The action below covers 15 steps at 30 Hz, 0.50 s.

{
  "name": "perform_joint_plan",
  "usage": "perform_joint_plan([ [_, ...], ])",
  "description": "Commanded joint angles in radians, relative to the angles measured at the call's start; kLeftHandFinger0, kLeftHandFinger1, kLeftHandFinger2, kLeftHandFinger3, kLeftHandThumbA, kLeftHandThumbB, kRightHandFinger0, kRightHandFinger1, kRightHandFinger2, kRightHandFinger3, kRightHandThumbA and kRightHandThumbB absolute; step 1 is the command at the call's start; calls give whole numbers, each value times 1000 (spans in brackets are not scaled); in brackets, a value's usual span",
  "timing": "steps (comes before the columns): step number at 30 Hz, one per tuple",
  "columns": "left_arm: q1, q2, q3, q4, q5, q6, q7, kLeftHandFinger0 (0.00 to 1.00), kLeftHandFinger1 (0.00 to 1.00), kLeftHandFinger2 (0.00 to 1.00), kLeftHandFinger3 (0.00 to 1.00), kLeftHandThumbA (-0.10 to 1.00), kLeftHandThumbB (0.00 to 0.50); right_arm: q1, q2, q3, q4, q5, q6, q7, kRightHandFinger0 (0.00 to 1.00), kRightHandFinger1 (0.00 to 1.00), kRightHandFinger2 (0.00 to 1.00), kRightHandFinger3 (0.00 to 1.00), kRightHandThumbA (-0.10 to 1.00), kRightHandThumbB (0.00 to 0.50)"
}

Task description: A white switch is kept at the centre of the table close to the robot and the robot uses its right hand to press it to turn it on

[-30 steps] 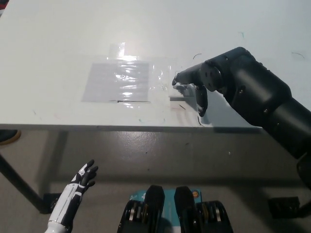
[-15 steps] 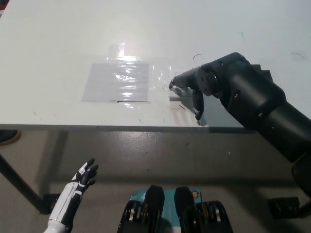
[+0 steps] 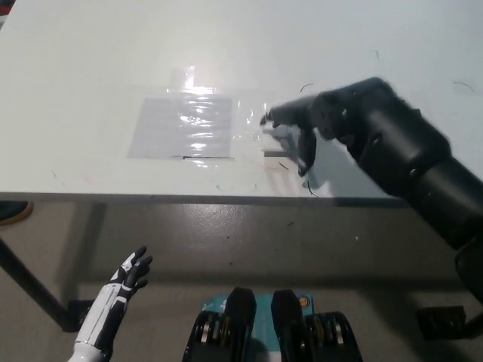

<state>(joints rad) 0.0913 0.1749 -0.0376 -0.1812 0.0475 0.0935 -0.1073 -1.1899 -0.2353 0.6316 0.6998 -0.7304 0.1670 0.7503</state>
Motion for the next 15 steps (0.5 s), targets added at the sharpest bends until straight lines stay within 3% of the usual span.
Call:
perform_joint_plan([
  [1,3,21,12,-21,-8,-23,-11,1000,1000,1000,1000,1000,0,-160,-81,-144,-123,99,-8,-14,845,812,748,1000,1000,114],
  [2,3,20,12,-22,-5,-20,-9,1000,1000,1000,1000,1000,0,-180,-94,-171,-139,110,-13,-14,687,719,710,1000,1000,114],
  [3,4,19,13,-22,-5,-19,-8,1000,1000,1000,1000,1000,20,-200,-108,-205,-168,129,9,4,184,262,356,1000,1000,105],
  [4,7,18,14,-20,-7,-20,-7,1000,1000,1000,1000,1000,37,-214,-122,-240,-200,156,22,19,7,49,184,1000,1000,96],
  [5,9,17,14,-18,-9,-22,-8,1000,1000,1000,1000,1000,43,-228,-144,-281,-254,184,48,40,0,19,207,898,1000,82],
  [6,11,19,14,-17,-12,-27,-10,1000,1000,1000,1000,1000,38,-240,-167,-317,-317,204,93,71,59,62,261,1000,1000,82],
  [7,13,19,14,-14,-14,-32,-11,1000,1000,1000,1000,1000,27,-245,-182,-344,-368,216,132,87,143,207,483,1000,1000,94],
  [8,13,19,16,-8,-17,-42,-11,1000,1000,1000,1000,1000,17,-251,-202,-381,-436,231,175,100,252,297,541,1000,1000,101],
  [9,15,19,16,-5,-15,-48,-10,1000,1000,1000,1000,1000,3,-248,-228,-410,-496,254,187,113,162,227,415,1000,1000,109],
  [10,16,19,15,-5,-11,-49,-8,1000,1000,1000,1000,1000,1,-246,-243,-427,-530,272,187,122,75,191,402,1000,1000,111],
  [12,17,16,16,-6,-11,-44,-5,1000,1000,1000,1000,1000,0,-216,-295,-490,-695,325,253,160,54,135,289,1000,1000,108],
  [14,14,16,17,-2,-10,-47,-4,1000,1000,1000,1000,1000,0,-170,-347,-553,-857,374,295,187,0,10,91,1000,1000,120],
  [15,13,17,17,-3,-11,-43,-4,1000,1000,1000,1000,1000,1,-138,-369,-602,-943,403,303,209,0,0,73,1000,1000,126],
])
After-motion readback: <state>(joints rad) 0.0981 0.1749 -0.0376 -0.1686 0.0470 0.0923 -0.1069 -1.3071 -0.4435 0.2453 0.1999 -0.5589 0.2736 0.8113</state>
